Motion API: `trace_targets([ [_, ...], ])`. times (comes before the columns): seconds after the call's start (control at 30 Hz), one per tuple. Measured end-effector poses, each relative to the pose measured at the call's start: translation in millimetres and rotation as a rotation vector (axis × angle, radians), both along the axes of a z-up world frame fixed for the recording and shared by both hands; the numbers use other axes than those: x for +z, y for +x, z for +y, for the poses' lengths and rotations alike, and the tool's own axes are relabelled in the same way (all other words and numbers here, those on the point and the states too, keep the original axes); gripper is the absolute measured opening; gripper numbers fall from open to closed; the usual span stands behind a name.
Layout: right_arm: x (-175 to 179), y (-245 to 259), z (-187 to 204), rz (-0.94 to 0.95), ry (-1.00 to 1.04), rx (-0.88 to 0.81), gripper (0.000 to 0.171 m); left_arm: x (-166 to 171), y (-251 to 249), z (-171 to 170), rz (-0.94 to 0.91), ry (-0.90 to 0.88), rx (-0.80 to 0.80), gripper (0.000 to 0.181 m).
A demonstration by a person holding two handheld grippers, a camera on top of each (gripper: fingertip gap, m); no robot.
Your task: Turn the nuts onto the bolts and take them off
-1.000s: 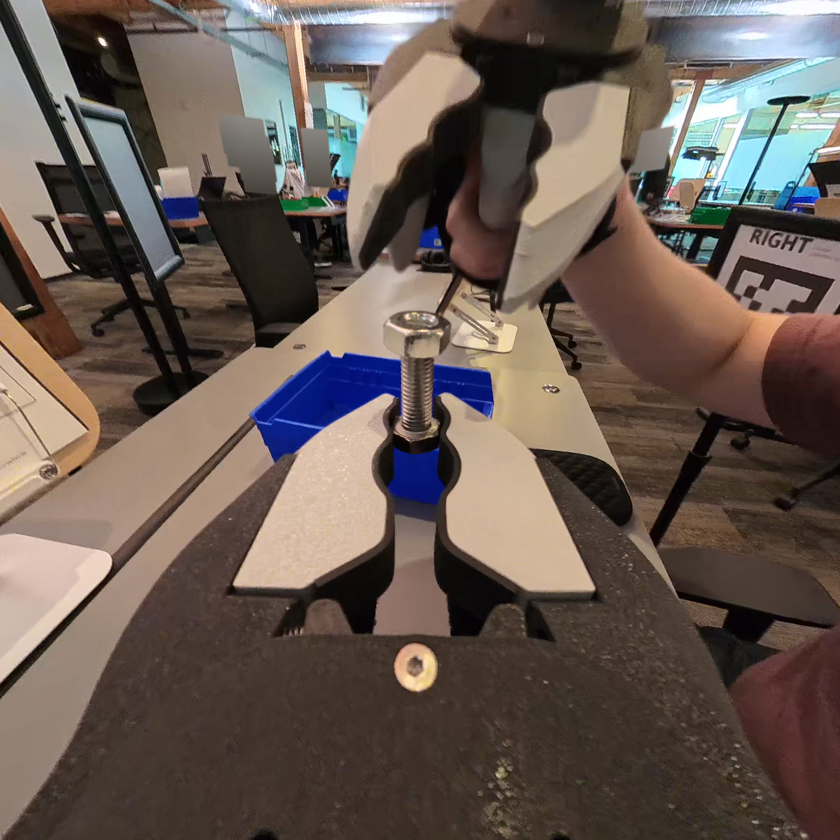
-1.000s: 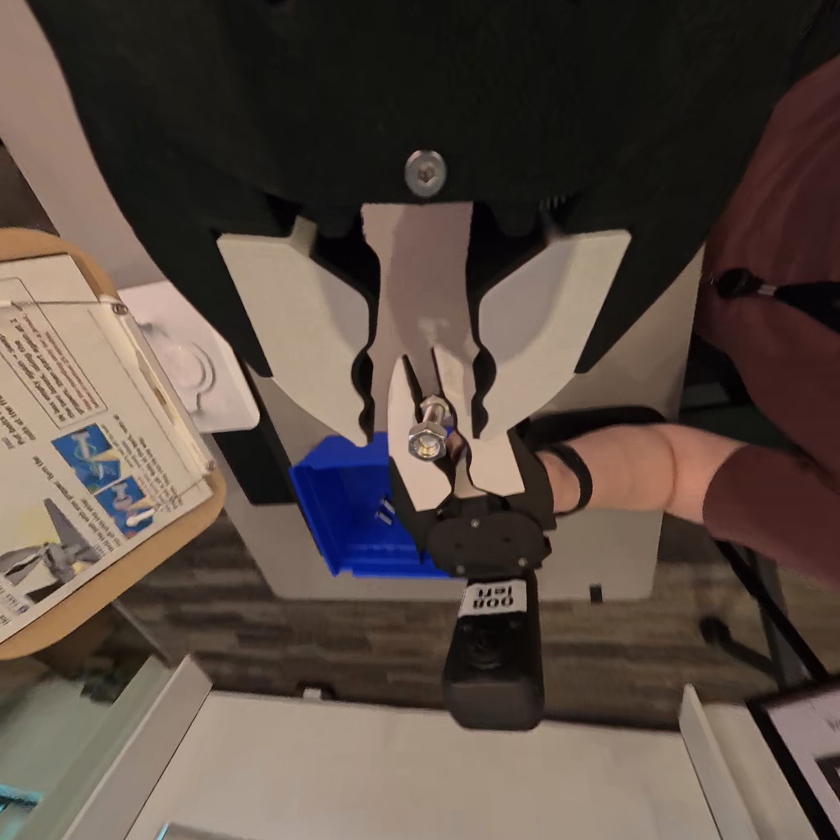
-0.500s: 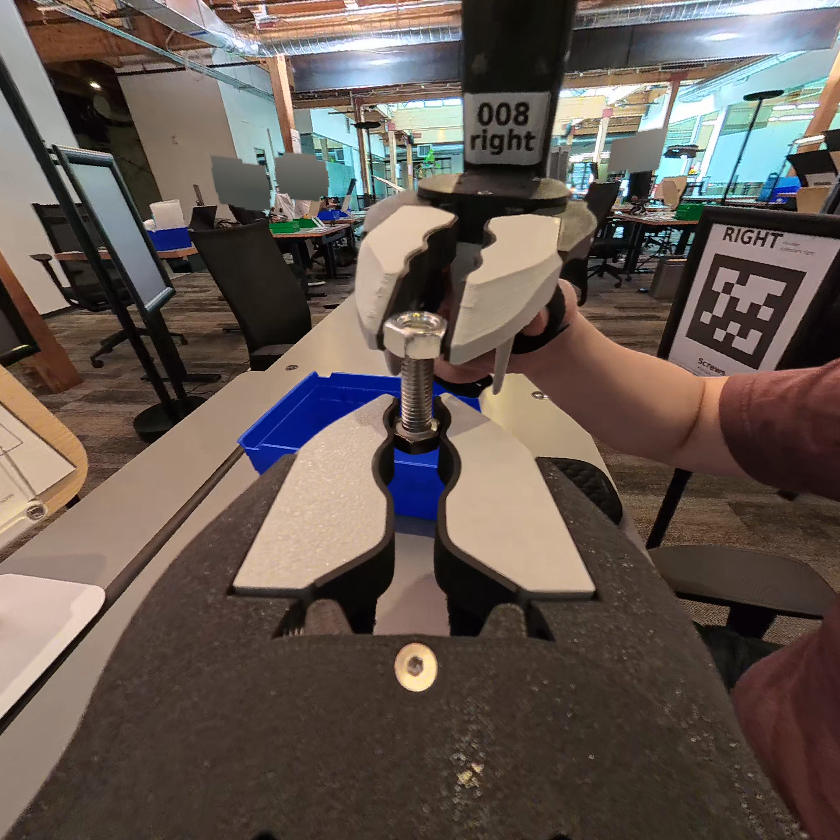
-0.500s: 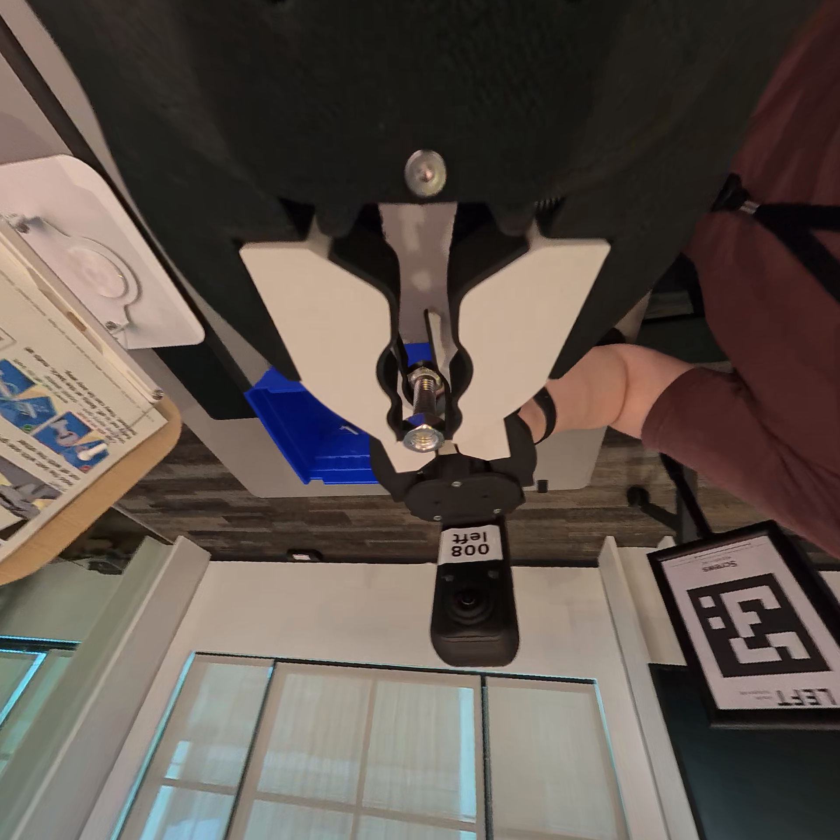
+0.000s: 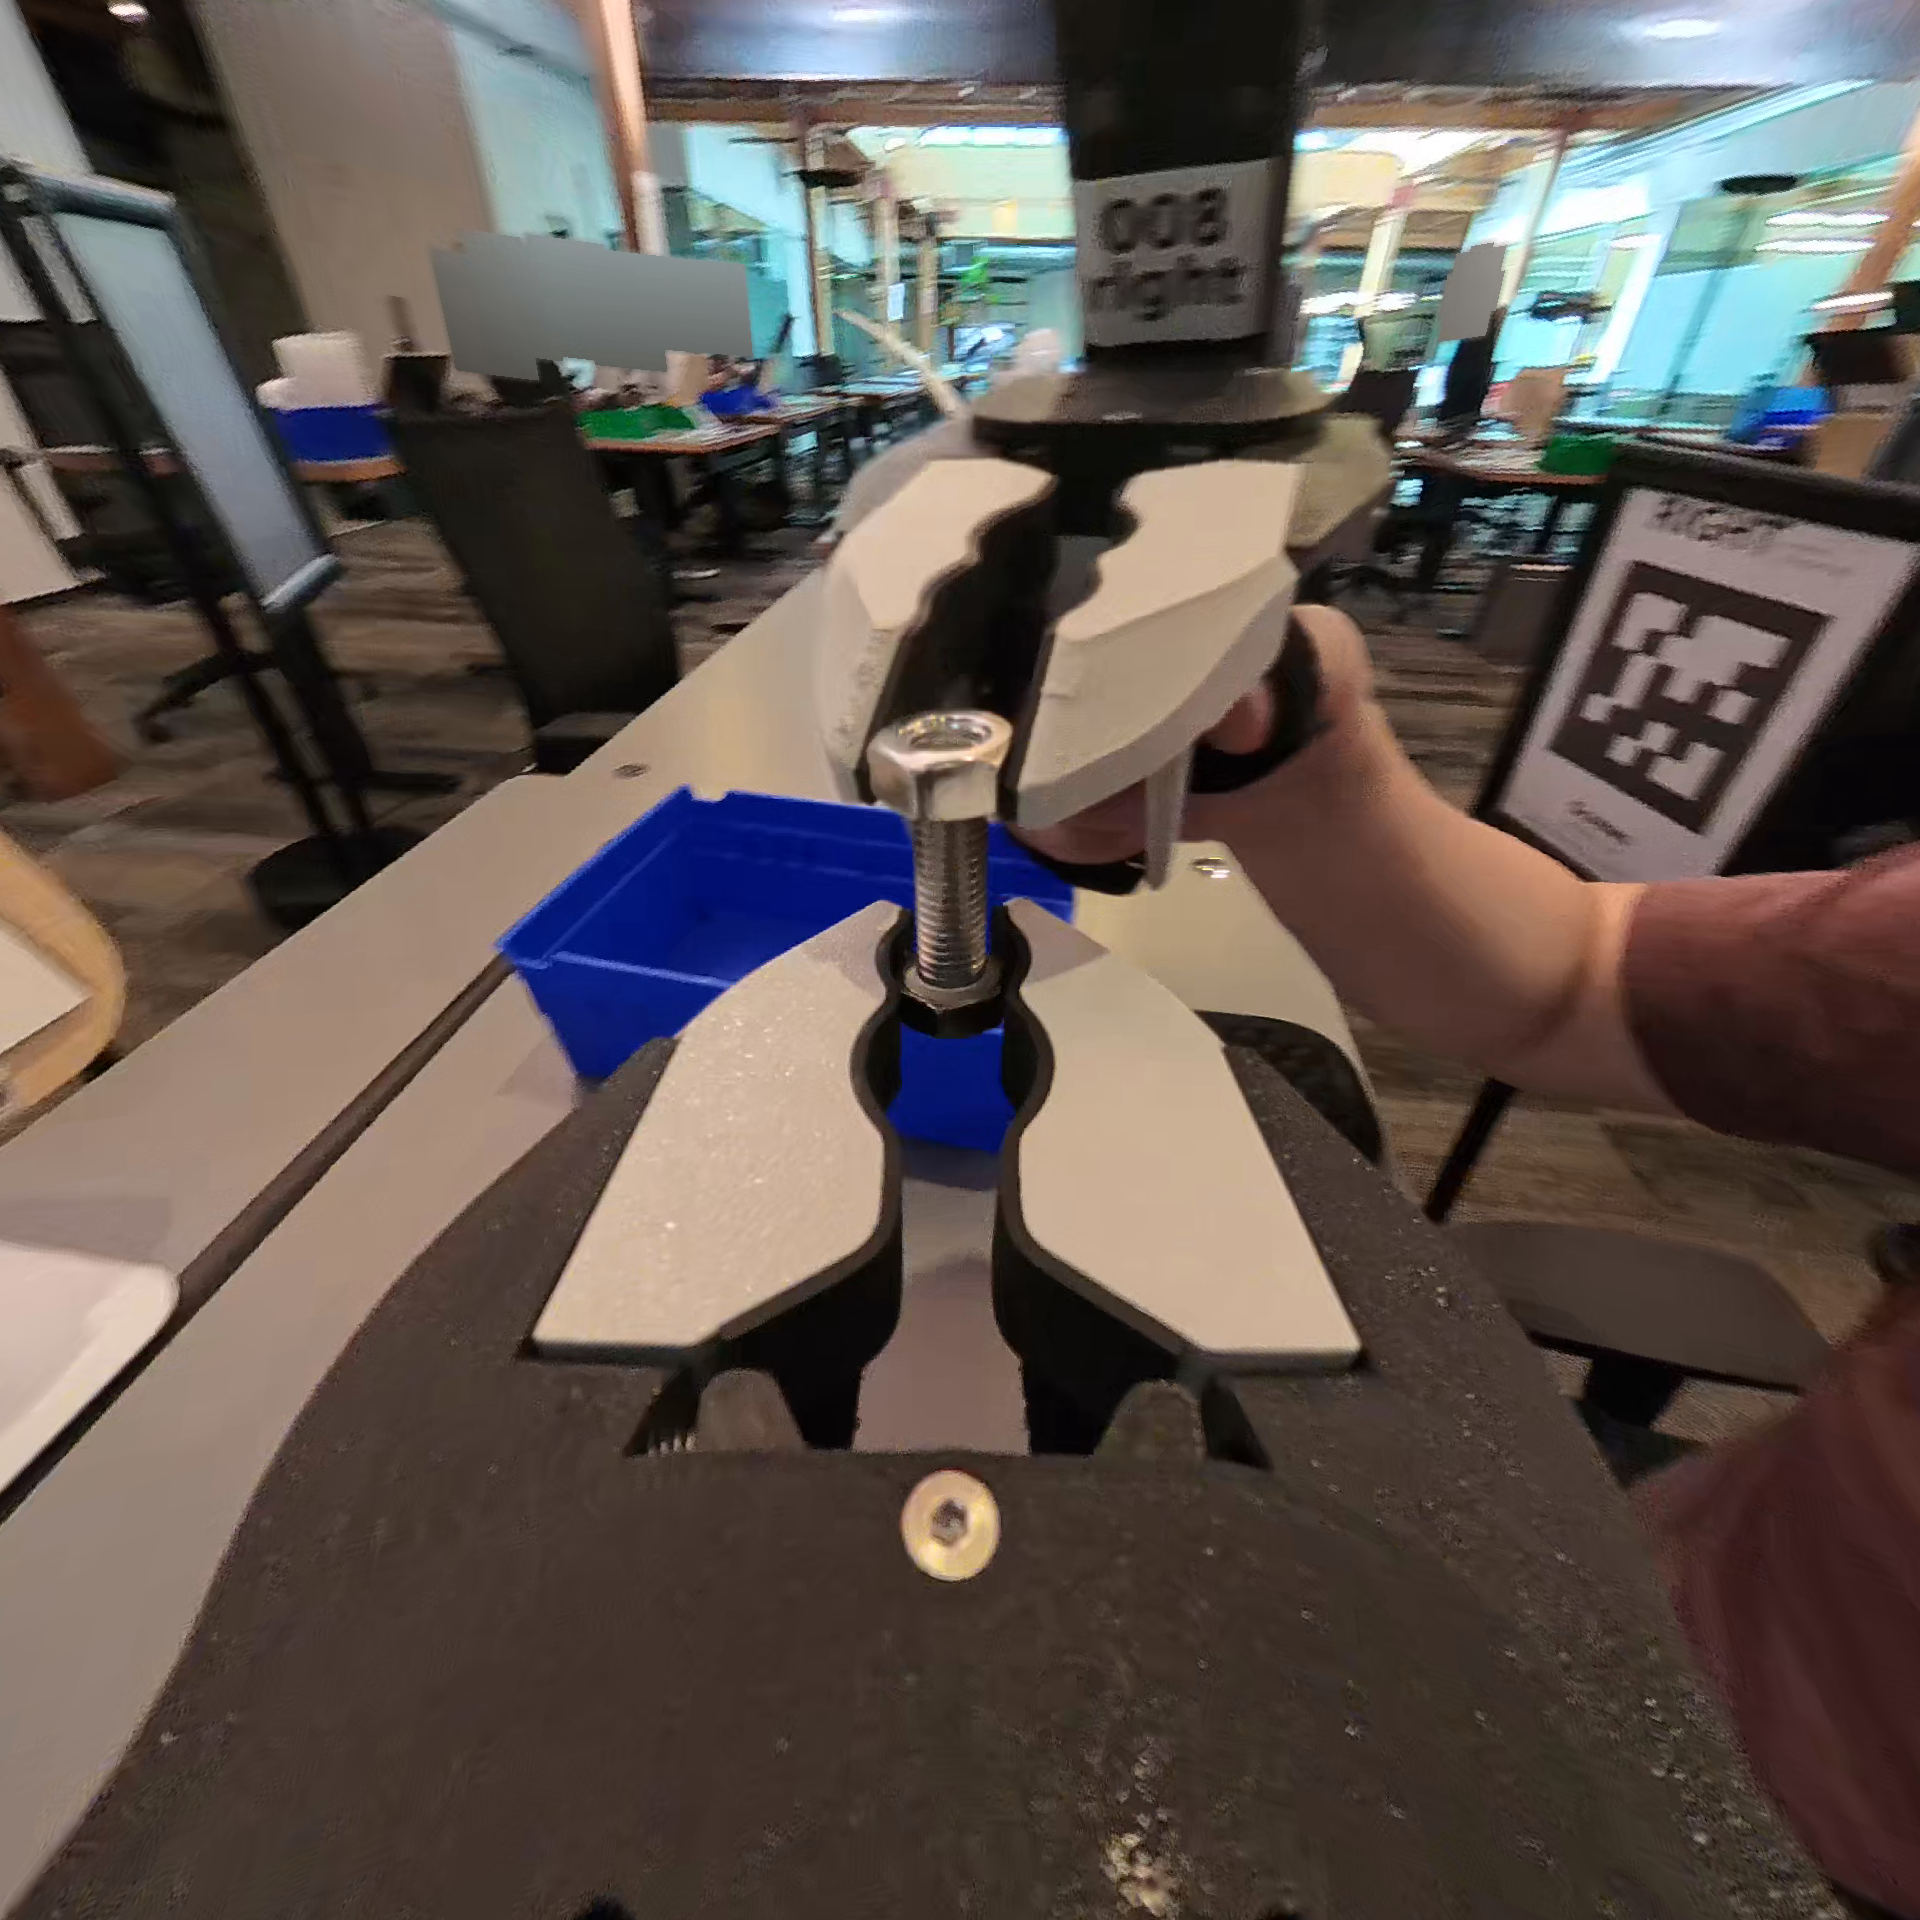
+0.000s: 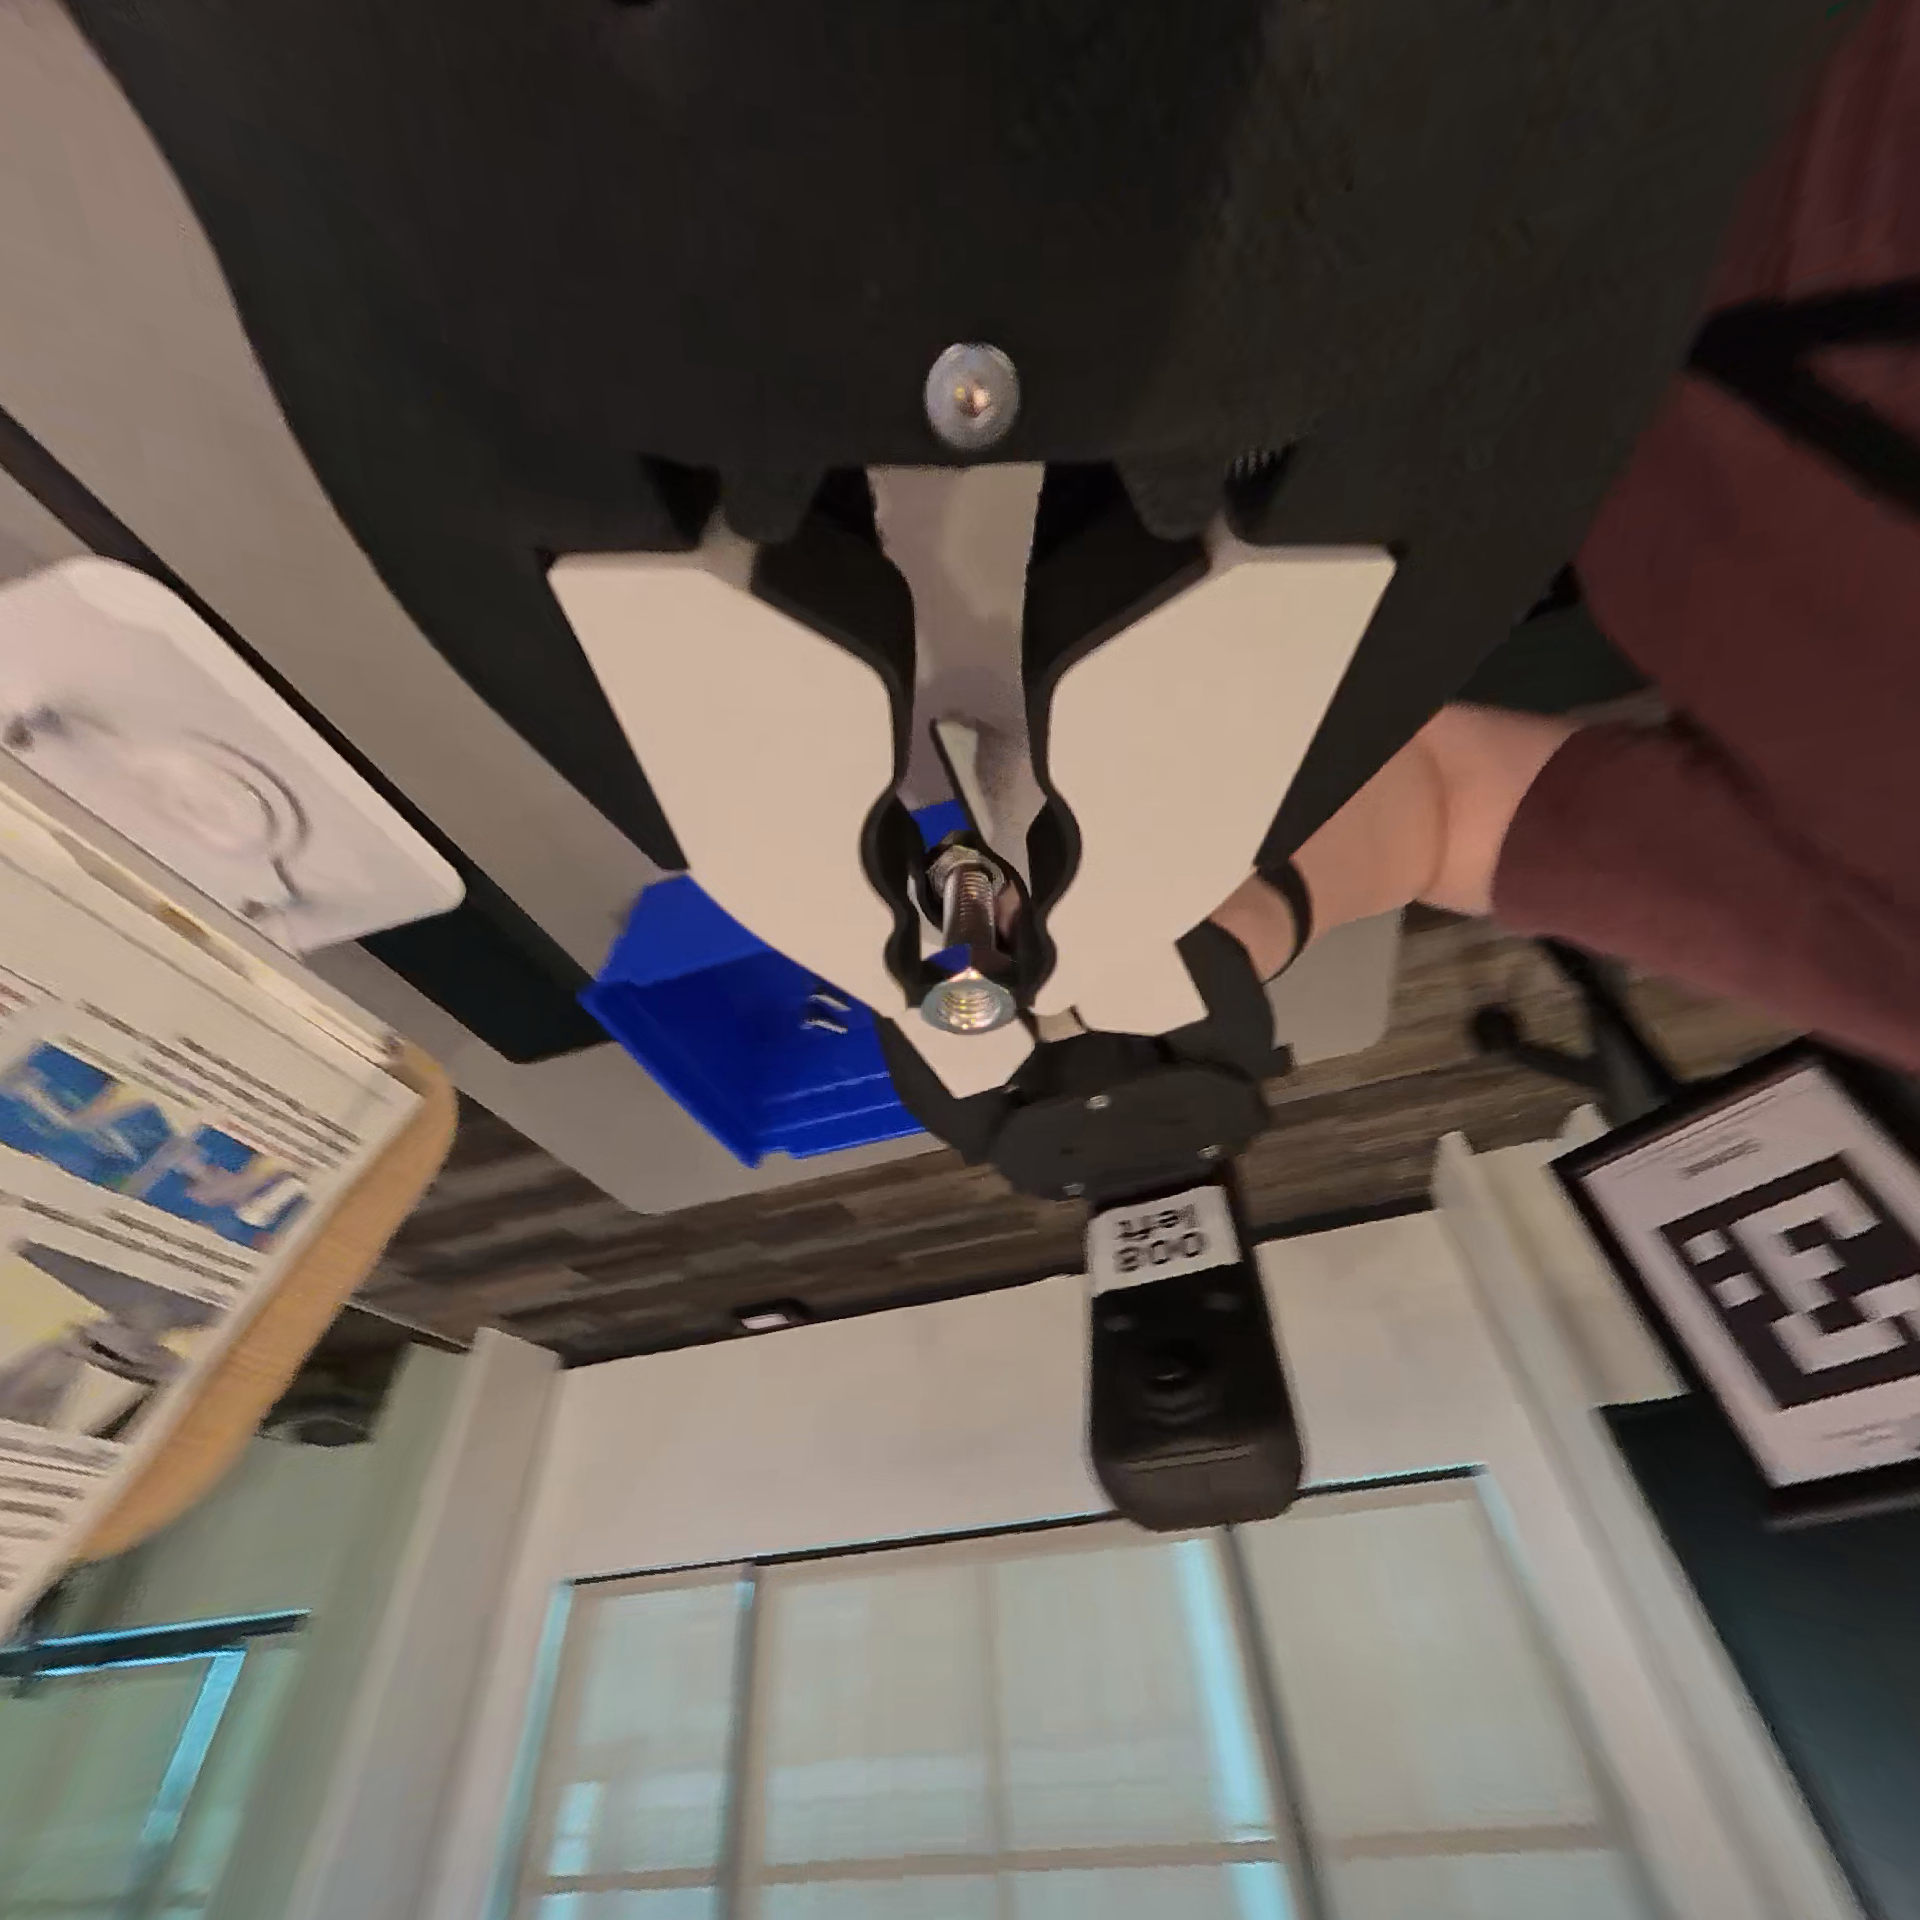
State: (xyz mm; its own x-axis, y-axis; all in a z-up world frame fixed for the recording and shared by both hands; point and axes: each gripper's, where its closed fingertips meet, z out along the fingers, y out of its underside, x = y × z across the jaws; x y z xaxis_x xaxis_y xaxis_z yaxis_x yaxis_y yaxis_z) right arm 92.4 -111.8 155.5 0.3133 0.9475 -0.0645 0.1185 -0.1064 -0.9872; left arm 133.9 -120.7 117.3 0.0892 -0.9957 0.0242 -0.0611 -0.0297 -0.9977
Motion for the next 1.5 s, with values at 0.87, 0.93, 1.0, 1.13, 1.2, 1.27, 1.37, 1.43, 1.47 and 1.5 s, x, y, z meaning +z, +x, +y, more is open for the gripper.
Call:
trace_targets([
  [0.87, 12.8, 7.0, -39.9, 0.101, 0.111, 0.242, 0.025, 5.5, 7.0, -36.9, -0.006, 0.048, -0.171, 0.014],
  [0.93, 10.5, 7.1, -40.0, 0.094, 0.112, 0.24, 0.02, 5.3, 7.5, -37.8, -0.005, 0.05, -0.173, 0.013],
  [1.0, 10.0, 8.0, -37.5, 0.096, 0.114, 0.214, 0.02, 4.5, 8.2, -35.6, 0.0, 0.055, -0.156, 0.014],
  [1.13, 10.9, 8.4, -27.3, 0.118, 0.121, 0.102, 0.02, 4.9, 8.2, -24.4, 0.003, 0.071, -0.07, 0.014],
  [1.2, 11.1, 8.3, -19.3, 0.141, 0.117, 0.005, 0.019, 5.5, 6.9, -15.0, 0.004, 0.076, 0.001, 0.013],
  [1.27, 10.4, 7.9, -13.5, 0.165, 0.123, -0.087, 0.02, 4.2, 5.6, -7.8, 0.018, 0.075, 0.056, 0.014],
  [1.37, 8.3, 7.9, -7.6, 0.177, 0.138, -0.201, 0.02, 2.0, 4.5, -1.1, 0.031, 0.067, 0.105, 0.014],
  [1.43, 6.4, 7.5, -5.4, 0.165, 0.154, -0.248, 0.02, -0.8, 4.1, 3.3, 0.05, 0.073, 0.135, 0.014],
  [1.47, 6.6, 7.0, -6.3, 0.163, 0.165, -0.248, 0.02, -1.2, 4.2, 3.5, 0.052, 0.077, 0.136, 0.014],
  [1.5, 7.4, 6.4, -8.8, 0.161, 0.179, -0.232, 0.021, -0.5, 4.4, 1.7, 0.046, 0.074, 0.122, 0.014],
])
